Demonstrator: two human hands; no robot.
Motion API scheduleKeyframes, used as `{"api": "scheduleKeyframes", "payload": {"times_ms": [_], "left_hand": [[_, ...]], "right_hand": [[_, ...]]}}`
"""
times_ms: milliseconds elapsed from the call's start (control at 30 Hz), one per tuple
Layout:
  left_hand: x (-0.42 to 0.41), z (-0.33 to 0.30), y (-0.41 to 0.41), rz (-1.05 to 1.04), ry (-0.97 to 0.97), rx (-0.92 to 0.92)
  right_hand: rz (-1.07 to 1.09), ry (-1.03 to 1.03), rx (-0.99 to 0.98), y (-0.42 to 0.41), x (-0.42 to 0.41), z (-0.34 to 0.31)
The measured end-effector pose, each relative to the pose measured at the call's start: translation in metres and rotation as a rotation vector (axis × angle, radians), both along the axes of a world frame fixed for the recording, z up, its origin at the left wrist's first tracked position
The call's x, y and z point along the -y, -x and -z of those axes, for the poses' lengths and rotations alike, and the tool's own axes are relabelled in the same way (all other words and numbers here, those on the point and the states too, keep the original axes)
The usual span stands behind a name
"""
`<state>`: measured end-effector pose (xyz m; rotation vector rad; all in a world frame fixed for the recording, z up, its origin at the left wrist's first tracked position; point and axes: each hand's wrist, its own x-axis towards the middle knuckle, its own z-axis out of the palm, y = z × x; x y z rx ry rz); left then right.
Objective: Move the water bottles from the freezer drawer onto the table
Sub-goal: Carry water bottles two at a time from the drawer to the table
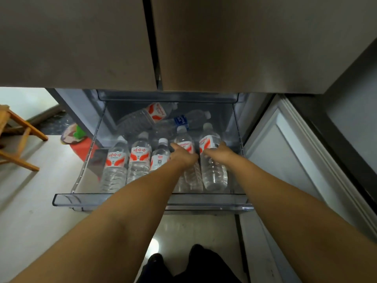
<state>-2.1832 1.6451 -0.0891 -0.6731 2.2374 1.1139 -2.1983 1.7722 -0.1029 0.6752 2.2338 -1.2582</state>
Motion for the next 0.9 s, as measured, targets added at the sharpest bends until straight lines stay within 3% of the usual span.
{"api": "scheduleKeyframes", "payload": {"times_ms": [200, 300, 433, 667, 900], "left_hand": [[0.028, -0.044, 0.009, -0.039, -0.416, -0.159], [0.044, -0.067, 0.004, -0.026, -0.700, -0.088], [0.063, -0.092, -0.008, 0.088, -0.884, -0.002], [0.071, -0.107, -0.046, 0.350, -0.945, 0.048], [0.048, -0.101, -0.093, 0.725, -0.944, 0.027]], "right_hand": [[0.138, 0.275, -0.039, -0.010, -0.007, -0.048], [0.186, 0.423, -0.062, -0.023, -0.010, -0.075], [0.292, 0.583, -0.162, -0.058, -0.002, -0.095], [0.419, 0.802, -0.354, -0.133, 0.027, -0.104], [0.611, 0.700, -0.554, -0.222, 0.027, -0.088]]}}
